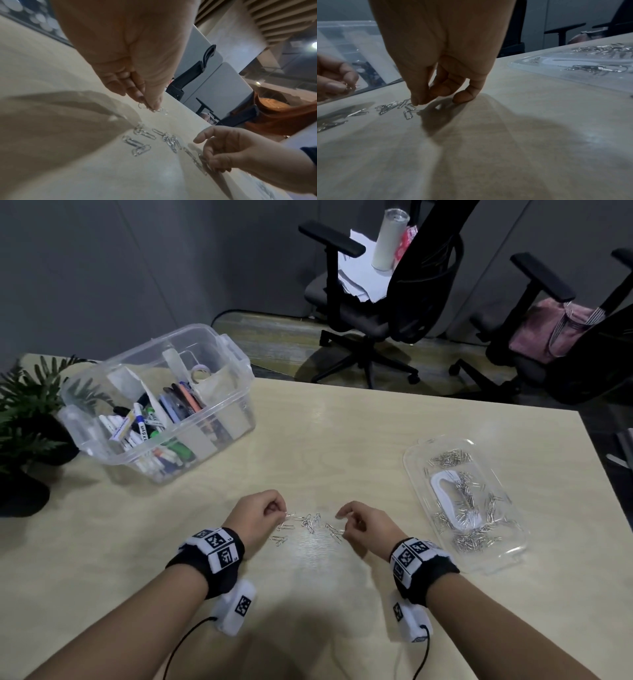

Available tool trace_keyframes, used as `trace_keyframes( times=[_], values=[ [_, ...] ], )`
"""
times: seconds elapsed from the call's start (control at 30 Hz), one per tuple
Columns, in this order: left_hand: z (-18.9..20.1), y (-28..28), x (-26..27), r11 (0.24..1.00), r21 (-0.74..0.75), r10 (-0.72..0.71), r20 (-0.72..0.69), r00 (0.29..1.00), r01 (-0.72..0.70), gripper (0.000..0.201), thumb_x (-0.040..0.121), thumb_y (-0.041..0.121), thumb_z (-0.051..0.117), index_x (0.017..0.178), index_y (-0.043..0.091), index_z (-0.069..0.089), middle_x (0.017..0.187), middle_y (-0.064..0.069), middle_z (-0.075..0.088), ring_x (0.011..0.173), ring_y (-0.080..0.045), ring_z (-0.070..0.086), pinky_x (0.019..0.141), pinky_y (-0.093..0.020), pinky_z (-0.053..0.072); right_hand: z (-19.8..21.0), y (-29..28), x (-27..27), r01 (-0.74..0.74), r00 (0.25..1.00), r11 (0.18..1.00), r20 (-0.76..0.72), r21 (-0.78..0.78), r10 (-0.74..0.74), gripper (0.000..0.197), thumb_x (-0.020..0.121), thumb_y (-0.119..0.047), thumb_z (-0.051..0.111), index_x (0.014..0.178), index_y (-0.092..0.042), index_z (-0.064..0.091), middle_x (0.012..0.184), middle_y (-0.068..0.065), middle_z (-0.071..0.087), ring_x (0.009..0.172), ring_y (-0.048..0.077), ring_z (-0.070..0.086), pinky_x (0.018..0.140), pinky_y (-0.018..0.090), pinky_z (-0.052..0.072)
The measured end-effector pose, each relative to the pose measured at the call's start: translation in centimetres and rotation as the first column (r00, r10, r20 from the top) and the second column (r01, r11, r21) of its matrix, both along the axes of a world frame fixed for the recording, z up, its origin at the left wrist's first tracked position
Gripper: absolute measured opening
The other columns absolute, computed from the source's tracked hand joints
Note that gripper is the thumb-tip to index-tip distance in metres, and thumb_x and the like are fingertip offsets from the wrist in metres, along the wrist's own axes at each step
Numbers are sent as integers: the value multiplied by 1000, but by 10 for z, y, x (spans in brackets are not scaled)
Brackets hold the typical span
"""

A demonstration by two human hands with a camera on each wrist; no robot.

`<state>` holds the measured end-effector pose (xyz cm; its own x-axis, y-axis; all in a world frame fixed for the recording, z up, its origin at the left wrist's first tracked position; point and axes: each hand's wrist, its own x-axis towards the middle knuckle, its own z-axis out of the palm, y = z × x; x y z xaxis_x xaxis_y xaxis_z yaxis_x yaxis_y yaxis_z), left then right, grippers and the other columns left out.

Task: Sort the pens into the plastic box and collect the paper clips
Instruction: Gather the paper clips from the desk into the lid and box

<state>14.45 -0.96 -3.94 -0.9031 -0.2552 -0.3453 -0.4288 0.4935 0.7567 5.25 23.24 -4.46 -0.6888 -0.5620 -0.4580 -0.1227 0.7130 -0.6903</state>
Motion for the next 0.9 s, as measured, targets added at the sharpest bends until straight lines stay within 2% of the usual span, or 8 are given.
trace_keyframes(
  times=[0.07, 0.13, 0.2, 0.27, 0.4, 0.57, 0.73, 0.9],
  values=[
    [1, -3, 10, 1000, 23, -2, -5, 1000, 2, 13, 80, 5, 67, 83, 18, 65, 68, 6, 61, 58, 3, 53, 59, -10, 42, -2, -2, 2, -45, 999, 998, 3, 48, 45, 27, 85, -9, 53, 103, -27, 61, 68, -22, 56, 72, 0, 60, 77, 21, 48],
    [-2, -4, 20, 999, 23, -29, 19, 999, 28, 20, 81, 5, 67, 88, 23, 63, 71, 8, 60, 60, 4, 53, 62, -9, 41, -1, -6, 5, -78, 997, 991, 3, 110, 78, 29, 84, -13, 55, 107, -30, 58, 71, -21, 57, 78, 6, 60, 82, 27, 50],
    [-8, -1, 27, 998, 9, -59, 55, 997, 59, 26, 80, 6, 67, 89, 29, 60, 71, 8, 62, 60, 2, 52, 66, -15, 43, -1, -10, 9, -86, 996, 981, -13, 171, 90, 31, 83, -16, 56, 111, -29, 55, 78, -18, 61, 85, 11, 60, 83, 28, 49],
    [-12, 4, 31, 997, -11, -78, 96, 992, 80, 29, 79, 7, 68, 98, 27, 59, 71, 9, 64, 60, 0, 53, 68, -18, 45, 1, -14, 12, -60, 996, 974, -48, 217, 72, 32, 82, -19, 58, 112, -28, 55, 85, -13, 62, 92, 14, 61, 85, 29, 47],
    [-17, 13, 29, 998, -47, -27, 128, 991, 33, 35, 77, 7, 68, 106, 22, 57, 70, 8, 64, 63, -5, 57, 69, -21, 47, 2, -21, 14, -12, 999, 967, -47, 254, 25, 24, 80, -19, 61, 102, -27, 58, 73, -15, 55, 88, 16, 60, 86, 32, 46],
    [-18, 17, 19, 996, -73, -46, 134, 990, 56, 25, 76, 5, 70, 93, 21, 61, 68, 8, 61, 62, -5, 55, 67, -21, 46, 5, -29, 13, -10, 999, 945, -31, 327, 21, 6, 82, -23, 62, 86, -28, 63, 90, -7, 65, 94, 16, 60, 89, 32, 47],
    [-18, 14, 14, 987, -121, -84, 155, 984, 103, 26, 73, 9, 77, 73, 29, 59, 75, 8, 53, 66, -5, 51, 68, -20, 42, 4, -37, 13, -48, 999, 937, -7, 345, 53, 14, 81, -16, 54, 77, -21, 65, 87, -3, 71, 88, 19, 65, 81, 34, 54],
    [-21, 16, 17, 985, -143, -76, 105, 992, 91, 33, 72, 8, 76, 63, 33, 56, 85, 7, 42, 68, -1, 46, 65, -7, 33, 2, -43, 20, -121, 988, 945, -52, 303, 143, 20, 81, -14, 49, 80, -11, 69, 90, 8, 68, 81, 27, 65, 76, 36, 56]
  ],
)
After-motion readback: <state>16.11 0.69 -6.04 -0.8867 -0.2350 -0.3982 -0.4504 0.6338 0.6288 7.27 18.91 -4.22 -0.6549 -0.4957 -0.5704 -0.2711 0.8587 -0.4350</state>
